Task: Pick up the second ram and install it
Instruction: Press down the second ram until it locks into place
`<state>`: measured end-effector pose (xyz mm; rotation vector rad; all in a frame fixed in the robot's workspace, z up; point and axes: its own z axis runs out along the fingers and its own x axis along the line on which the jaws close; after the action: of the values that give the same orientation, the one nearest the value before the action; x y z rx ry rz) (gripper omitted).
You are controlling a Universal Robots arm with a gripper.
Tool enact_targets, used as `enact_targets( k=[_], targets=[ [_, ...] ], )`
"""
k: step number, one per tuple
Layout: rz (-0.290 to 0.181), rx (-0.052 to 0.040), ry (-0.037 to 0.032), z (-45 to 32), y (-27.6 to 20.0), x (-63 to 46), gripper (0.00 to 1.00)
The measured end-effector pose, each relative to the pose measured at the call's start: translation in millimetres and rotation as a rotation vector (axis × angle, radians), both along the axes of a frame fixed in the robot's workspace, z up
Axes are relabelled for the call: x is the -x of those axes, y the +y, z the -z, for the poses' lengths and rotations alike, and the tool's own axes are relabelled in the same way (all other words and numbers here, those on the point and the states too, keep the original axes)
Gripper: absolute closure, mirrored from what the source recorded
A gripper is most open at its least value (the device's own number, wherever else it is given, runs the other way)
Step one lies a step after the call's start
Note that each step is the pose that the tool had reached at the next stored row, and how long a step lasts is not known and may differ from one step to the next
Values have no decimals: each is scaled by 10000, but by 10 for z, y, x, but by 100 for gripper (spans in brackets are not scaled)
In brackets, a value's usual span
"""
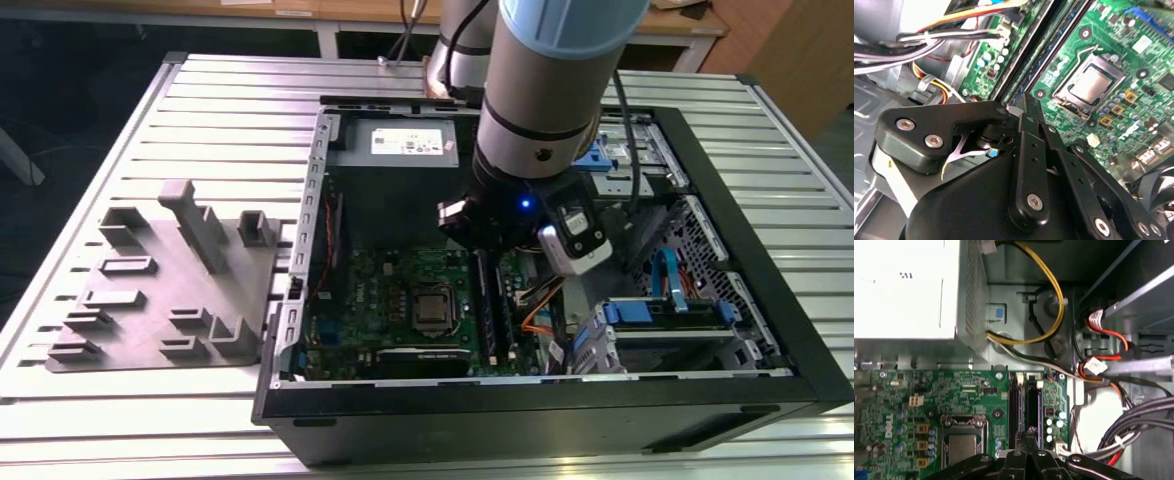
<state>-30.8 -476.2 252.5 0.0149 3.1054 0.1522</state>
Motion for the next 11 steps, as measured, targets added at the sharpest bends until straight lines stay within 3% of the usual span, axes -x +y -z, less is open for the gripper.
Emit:
enact_targets(
  k=[5, 11],
  targets=[
    [0, -10, 0, 6, 72, 1, 93],
    [0, -27, -8, 55, 104, 11, 93]
  ],
)
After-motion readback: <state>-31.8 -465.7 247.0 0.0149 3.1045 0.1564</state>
